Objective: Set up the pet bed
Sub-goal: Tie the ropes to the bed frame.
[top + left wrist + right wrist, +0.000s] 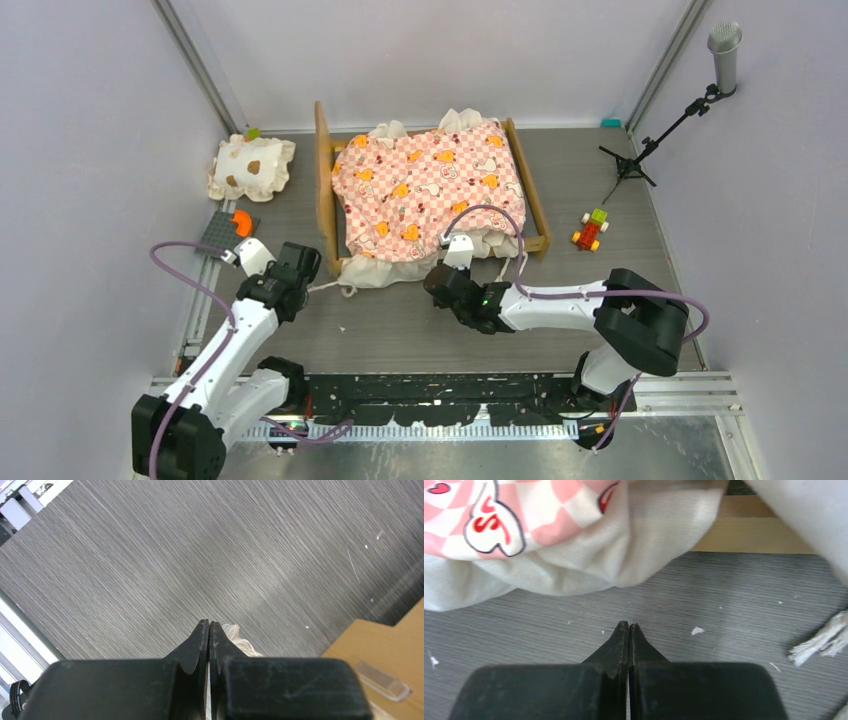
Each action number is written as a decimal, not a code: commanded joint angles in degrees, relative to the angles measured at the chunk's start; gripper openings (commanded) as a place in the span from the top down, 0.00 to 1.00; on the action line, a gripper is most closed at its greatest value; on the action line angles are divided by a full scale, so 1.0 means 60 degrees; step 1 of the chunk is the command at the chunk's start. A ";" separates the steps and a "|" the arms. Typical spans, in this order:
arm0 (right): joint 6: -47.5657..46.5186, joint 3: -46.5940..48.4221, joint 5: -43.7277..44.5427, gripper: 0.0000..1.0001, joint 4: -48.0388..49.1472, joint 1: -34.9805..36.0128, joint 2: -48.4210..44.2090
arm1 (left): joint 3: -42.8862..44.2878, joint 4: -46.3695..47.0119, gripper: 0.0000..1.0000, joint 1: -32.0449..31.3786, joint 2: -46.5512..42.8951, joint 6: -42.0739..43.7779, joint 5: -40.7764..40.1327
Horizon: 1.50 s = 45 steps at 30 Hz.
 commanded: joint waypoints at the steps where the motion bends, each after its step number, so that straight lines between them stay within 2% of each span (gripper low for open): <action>1: -0.0020 0.0121 0.0950 0.99 -0.0303 0.0017 -0.0360 | 0.0379 0.0535 1.00 0.0579 0.0131 0.0411 -0.0399; 4: -0.0044 0.0046 0.0977 0.99 -0.0304 0.0005 -0.0475 | 0.0438 0.0763 1.00 0.0727 0.0215 0.0589 -0.0204; 7: -0.0566 -0.0314 0.0195 0.99 0.0720 -0.0002 -0.0596 | 0.0375 0.0961 1.00 0.0731 0.0286 0.0790 0.0191; 8: -0.0817 -0.0471 -0.0290 0.95 0.1254 0.0005 -0.0624 | 0.0316 0.1027 1.00 0.0726 0.0289 0.0820 0.0388; 11: -0.1789 -0.0854 -0.2219 0.67 0.2838 0.0015 -0.0617 | 0.0069 0.1239 1.00 0.0735 0.0126 0.0839 0.1112; 13: -0.2246 -0.1103 -0.3640 0.55 0.4038 0.0015 -0.0411 | -0.0218 0.1476 1.00 0.0717 -0.0059 0.0868 0.1587; 17: -0.2477 -0.0847 -0.5637 0.47 0.6095 0.0062 0.0649 | -0.0478 0.1788 1.00 0.0725 -0.0360 0.0868 0.1968; 18: -0.2598 -0.0788 -0.5811 0.41 0.6709 0.0152 0.0980 | -0.0467 0.1739 1.00 0.0729 -0.0406 0.0868 0.1932; 19: -0.2747 -0.0784 -0.5594 0.28 0.7384 0.0327 0.1335 | -0.0441 0.1683 1.00 0.0730 -0.0439 0.0868 0.1887; 20: -0.2910 -0.0760 -0.5146 0.22 0.7983 0.0462 0.1624 | -0.0416 0.1623 1.00 0.0730 -0.0456 0.0876 0.1845; 21: -0.3015 -0.0658 -0.4817 0.20 0.8463 0.0550 0.2087 | -0.0386 0.1566 1.00 0.0730 -0.0491 0.0889 0.1806; 26: -0.2985 0.0011 -0.3672 0.18 0.9671 0.0573 0.3406 | -0.0363 0.1399 1.00 0.0730 -0.0665 0.0927 0.1776; 30: -0.2923 0.0506 -0.3514 0.19 1.0041 0.0575 0.4027 | -0.0424 0.1375 1.00 0.0730 -0.0785 0.0927 0.1795; 35: -0.2879 0.0885 -0.3173 0.26 1.0439 0.0577 0.4598 | -0.0433 0.1350 1.00 0.0719 -0.0810 0.0927 0.1794; 40: -0.2811 0.1270 -0.3101 0.42 1.0311 0.0553 0.5016 | -0.0416 0.1360 1.00 0.0726 -0.0773 0.0941 0.1810; 45: -0.2717 0.1416 -0.3201 0.47 1.0086 0.0536 0.5197 | -0.0403 0.1352 1.00 0.0730 -0.0795 0.0956 0.1807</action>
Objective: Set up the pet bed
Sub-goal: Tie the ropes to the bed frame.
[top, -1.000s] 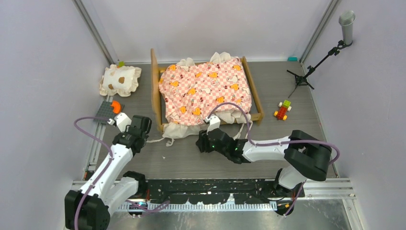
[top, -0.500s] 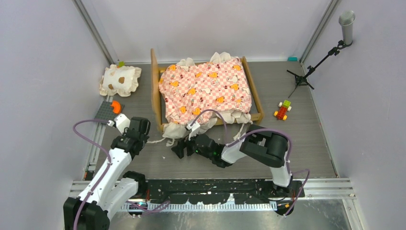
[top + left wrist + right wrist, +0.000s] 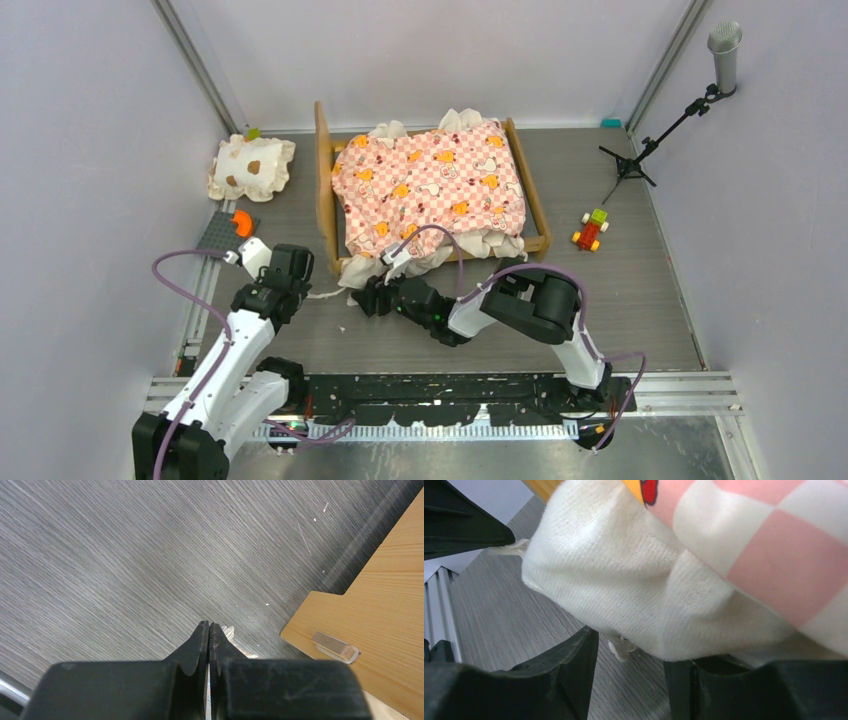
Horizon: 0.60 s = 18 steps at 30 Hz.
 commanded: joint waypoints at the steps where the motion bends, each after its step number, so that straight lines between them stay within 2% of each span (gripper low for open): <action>1: 0.0025 0.0374 0.0218 0.50 0.0429 -0.0058 0.0104 | 0.0058 0.0069 1.00 0.0058 -0.0121 0.0140 -0.0056; 6: 0.0012 0.0277 0.0256 0.84 0.0363 -0.0076 0.0015 | 0.0024 0.0053 1.00 0.0059 -0.0112 0.0140 -0.0091; 7: -0.0003 0.0239 0.0274 0.89 0.0320 -0.0066 -0.0048 | 0.0043 0.0028 0.97 0.0060 -0.0106 0.0140 -0.0088; 8: -0.0029 0.0207 0.0281 0.94 0.0276 -0.0074 -0.0113 | 0.0040 0.0008 0.89 0.0063 -0.0089 0.0133 -0.0081; 10: -0.0028 0.0207 0.0238 0.99 0.0137 -0.0069 -0.0177 | 0.0046 -0.0125 0.65 0.0052 -0.0044 -0.0045 -0.0099; 13: 0.0042 0.0243 0.0189 0.99 0.0046 -0.0072 -0.0217 | 0.0087 -0.0330 0.44 0.0060 0.0009 -0.0247 -0.0070; 15: 0.0093 0.0247 0.0154 0.99 0.0041 -0.0066 -0.0206 | 0.0122 -0.0485 0.40 0.0057 0.0032 -0.0360 -0.0084; 18: 0.0120 0.0240 0.0130 0.99 0.0011 -0.0076 -0.0206 | 0.0063 -0.0390 0.38 0.0060 0.0023 -0.0423 0.0279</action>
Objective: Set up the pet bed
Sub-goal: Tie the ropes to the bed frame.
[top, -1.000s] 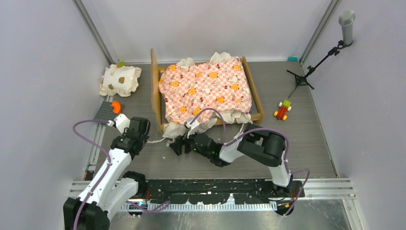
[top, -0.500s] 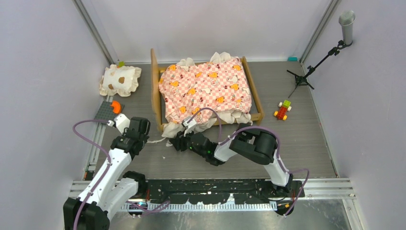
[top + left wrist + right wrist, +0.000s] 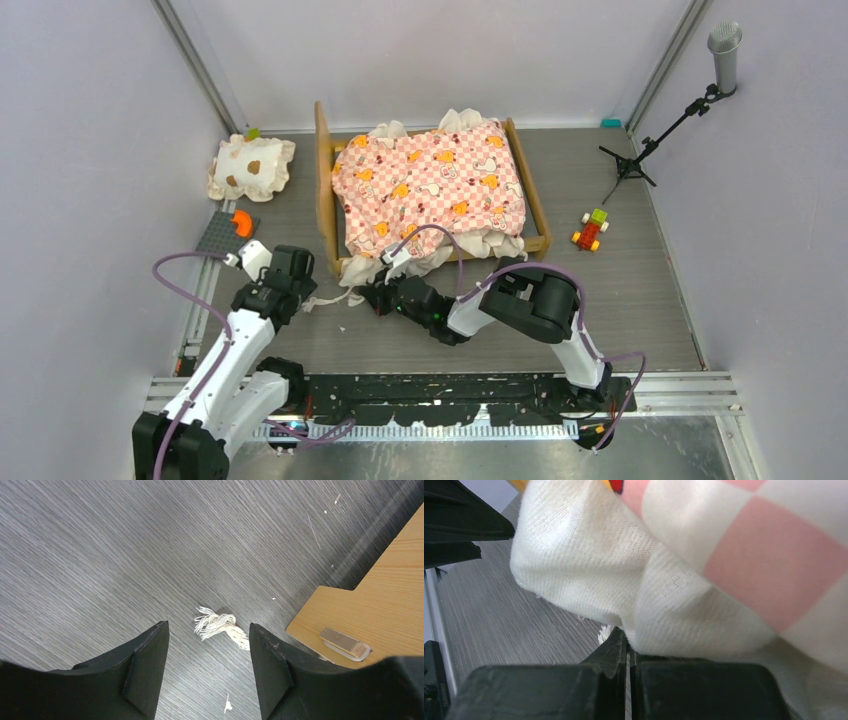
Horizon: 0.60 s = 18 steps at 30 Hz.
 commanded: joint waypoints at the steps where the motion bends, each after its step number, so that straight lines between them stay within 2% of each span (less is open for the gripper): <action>1: 0.0071 0.0141 0.0099 0.99 0.0303 -0.0018 -0.0344 | 0.0022 0.0006 0.38 0.0052 -0.0026 -0.0252 0.0493; 8: 0.0152 0.0022 0.0202 0.99 0.0320 -0.0009 -0.0390 | -0.0346 0.0140 0.41 0.0052 -0.0027 -0.1388 0.1842; 15: 0.0224 -0.0043 0.0291 0.99 0.0317 -0.0007 -0.0416 | -0.0700 -0.0449 0.39 0.0037 -0.0495 -0.3594 0.1469; 18: 0.0308 -0.0098 0.0464 0.99 0.0304 -0.0014 -0.0466 | -0.0306 -0.1274 0.37 0.0038 -0.0144 -0.4550 0.1025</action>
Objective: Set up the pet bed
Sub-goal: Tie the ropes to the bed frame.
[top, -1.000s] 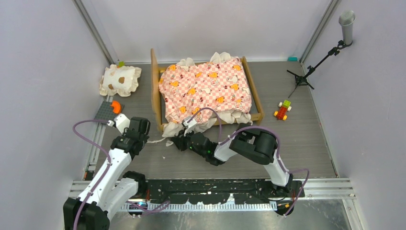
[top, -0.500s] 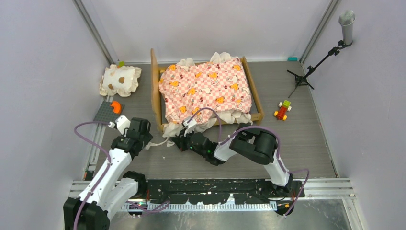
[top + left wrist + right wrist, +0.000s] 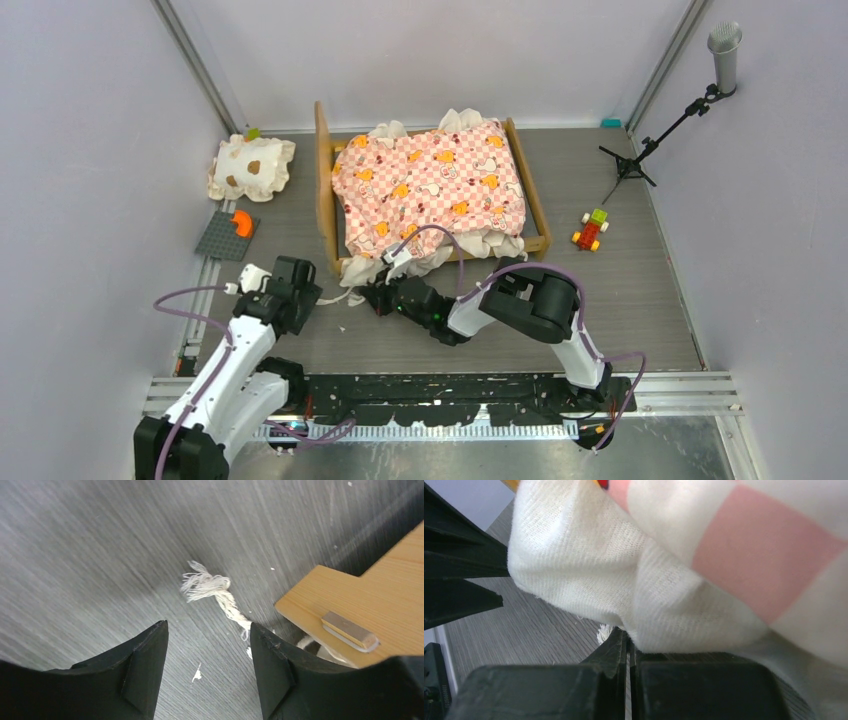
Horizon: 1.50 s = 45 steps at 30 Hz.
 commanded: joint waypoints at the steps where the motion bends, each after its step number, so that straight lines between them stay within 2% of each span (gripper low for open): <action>1: 0.0151 -0.0119 0.0511 0.99 0.0370 -0.0022 -0.0488 | 0.0553 -0.1275 0.37 0.0034 0.0456 -0.1898 -0.0682; 4: 0.0013 -0.0224 0.0633 0.99 0.0343 -0.0023 -0.0621 | 0.1215 -0.1972 0.38 0.0038 0.1494 -0.2315 -0.0823; 8: 0.0019 -0.0531 0.1008 0.99 0.0429 -0.0027 -0.0904 | 0.1615 -0.1747 0.40 0.0050 0.2277 -0.2187 -0.0543; 19: -0.0101 -0.0931 0.0416 0.99 0.0813 -0.0285 -0.1012 | 0.1408 -0.1196 0.37 0.0137 0.2339 -0.2332 -0.0293; 30: -0.1132 -0.0633 -0.1355 0.99 0.1296 -0.0591 -0.0453 | 0.1560 -0.0725 0.36 0.1949 0.3091 -0.0836 0.1550; 36: -0.2075 -0.0657 -0.1906 0.99 0.1436 -0.0631 -0.0266 | 0.1313 -0.0460 0.36 0.2118 0.3179 -0.1102 0.2411; 45: -0.2623 -0.0790 -0.2338 0.99 0.1571 -0.0595 -0.0122 | 0.0867 -0.0070 0.36 0.2132 0.3294 -0.2055 0.2814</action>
